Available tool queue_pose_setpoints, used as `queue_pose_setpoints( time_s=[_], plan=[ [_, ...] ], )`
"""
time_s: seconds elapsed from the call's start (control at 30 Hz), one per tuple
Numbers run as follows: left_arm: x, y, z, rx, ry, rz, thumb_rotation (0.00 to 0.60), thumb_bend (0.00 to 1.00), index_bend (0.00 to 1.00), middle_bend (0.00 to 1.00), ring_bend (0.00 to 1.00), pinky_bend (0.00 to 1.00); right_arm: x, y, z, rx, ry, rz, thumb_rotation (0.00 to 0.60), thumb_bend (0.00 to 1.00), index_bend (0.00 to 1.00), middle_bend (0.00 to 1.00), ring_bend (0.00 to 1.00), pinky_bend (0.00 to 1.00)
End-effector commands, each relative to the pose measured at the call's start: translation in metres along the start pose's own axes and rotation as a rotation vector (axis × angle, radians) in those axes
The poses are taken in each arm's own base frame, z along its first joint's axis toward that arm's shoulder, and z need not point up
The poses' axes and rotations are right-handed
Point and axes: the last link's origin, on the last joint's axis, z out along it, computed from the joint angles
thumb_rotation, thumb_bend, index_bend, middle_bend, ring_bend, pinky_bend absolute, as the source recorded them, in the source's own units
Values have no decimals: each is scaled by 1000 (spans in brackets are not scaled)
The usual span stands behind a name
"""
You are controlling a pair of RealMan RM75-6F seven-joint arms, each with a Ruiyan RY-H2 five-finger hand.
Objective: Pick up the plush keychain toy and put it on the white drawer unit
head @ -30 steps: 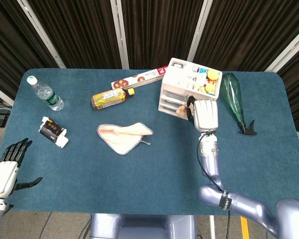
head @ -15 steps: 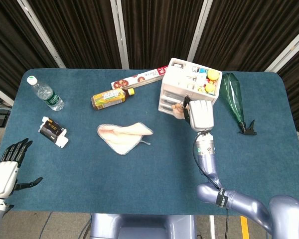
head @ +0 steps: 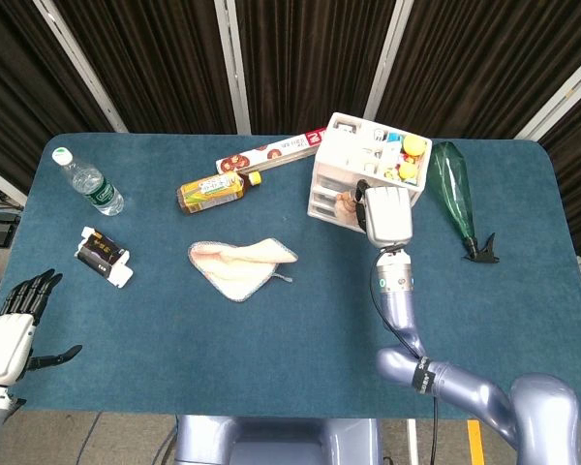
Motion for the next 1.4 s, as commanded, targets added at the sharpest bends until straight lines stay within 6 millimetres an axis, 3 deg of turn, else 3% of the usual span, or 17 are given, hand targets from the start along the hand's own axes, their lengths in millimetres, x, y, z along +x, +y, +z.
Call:
queue_pose_setpoints(
  time_s=[0.03, 0.5, 0.87, 1.0, 1.17, 1.4],
  plan=[
    [0, 0, 0, 0, -2, 0, 600, 100, 0, 0, 0, 0, -1, 1, 1, -1, 0, -5, 600, 385, 591, 1000, 1000, 922],
    [-1, 1, 0, -2, -9, -2, 600, 99, 0, 0, 0, 0, -7, 11, 5, -16, -7, -26, 600, 385, 591, 1000, 1000, 922],
    [-1, 1, 1, -1, -9, -1, 600, 101, 0, 0, 0, 0, -15, 7, 2, -16, -26, -20, 600, 360, 569, 1000, 1000, 922],
    [-1, 1, 1, 0, -8, -3, 600, 100, 0, 0, 0, 0, -20, 5, -4, -11, -37, -23, 600, 265, 436, 1000, 1000, 908],
    [0, 1, 1, -2, -6, -4, 600, 100, 0, 0, 0, 0, -18, 4, -9, -9, -26, -10, 600, 163, 170, 1000, 1000, 887],
    [0, 1, 1, -7, -5, -3, 600, 100, 0, 0, 0, 0, -3, 3, -15, -5, 30, 32, 600, 138, 67, 1000, 1000, 881]
  ],
)
